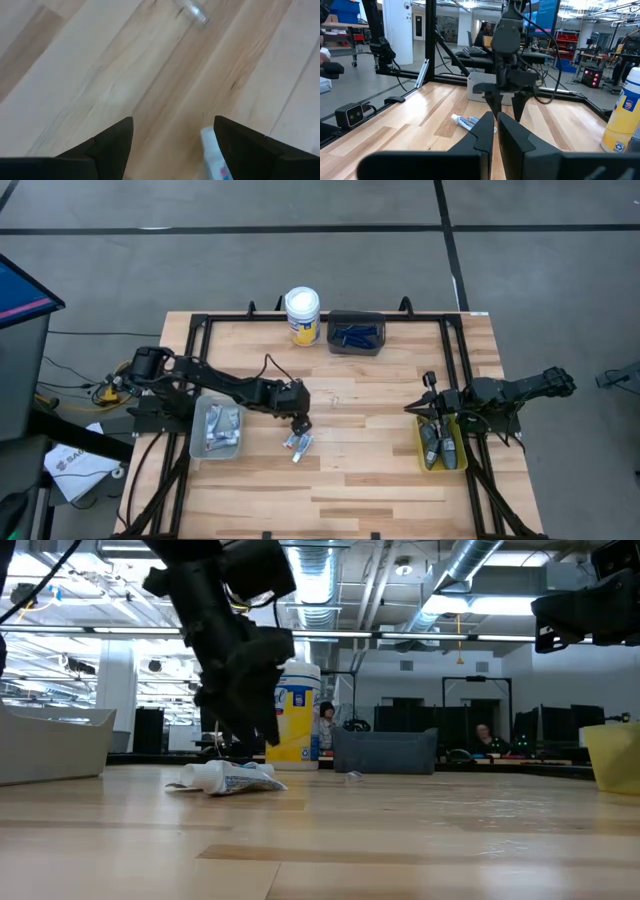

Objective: Pick & Place Travel size toiletries
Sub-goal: Put the white toothpaste into the gray bin

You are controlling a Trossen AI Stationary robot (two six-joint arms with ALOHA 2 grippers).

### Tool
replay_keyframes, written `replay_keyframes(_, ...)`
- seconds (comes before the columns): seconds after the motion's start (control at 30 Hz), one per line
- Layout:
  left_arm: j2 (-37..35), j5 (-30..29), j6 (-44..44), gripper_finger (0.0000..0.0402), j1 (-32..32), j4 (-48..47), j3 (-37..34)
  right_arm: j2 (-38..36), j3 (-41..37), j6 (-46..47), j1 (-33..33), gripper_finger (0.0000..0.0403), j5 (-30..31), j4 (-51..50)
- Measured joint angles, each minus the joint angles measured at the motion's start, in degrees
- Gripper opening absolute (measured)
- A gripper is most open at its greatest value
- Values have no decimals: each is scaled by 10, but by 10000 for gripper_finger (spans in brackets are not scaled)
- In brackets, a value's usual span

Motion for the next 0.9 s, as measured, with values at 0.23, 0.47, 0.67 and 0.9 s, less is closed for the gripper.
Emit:
replay_keyframes(0.23, 42, 15, 16, 273, 0, 35, 3, 0, 0, 0, 0, 17, 0, 0)
replay_keyframes(0.47, 63, 37, 12, 273, -12, 35, 5, 0, 0, 0, 0, 17, 0, 0)
replay_keyframes(0.67, 63, 52, 2, 273, -17, 36, 5, 0, 0, 0, 0, 17, 0, 0)
replay_keyframes(0.9, 62, 71, -24, 247, -23, 20, 6, 0, 0, 0, 0, 17, 0, 0)
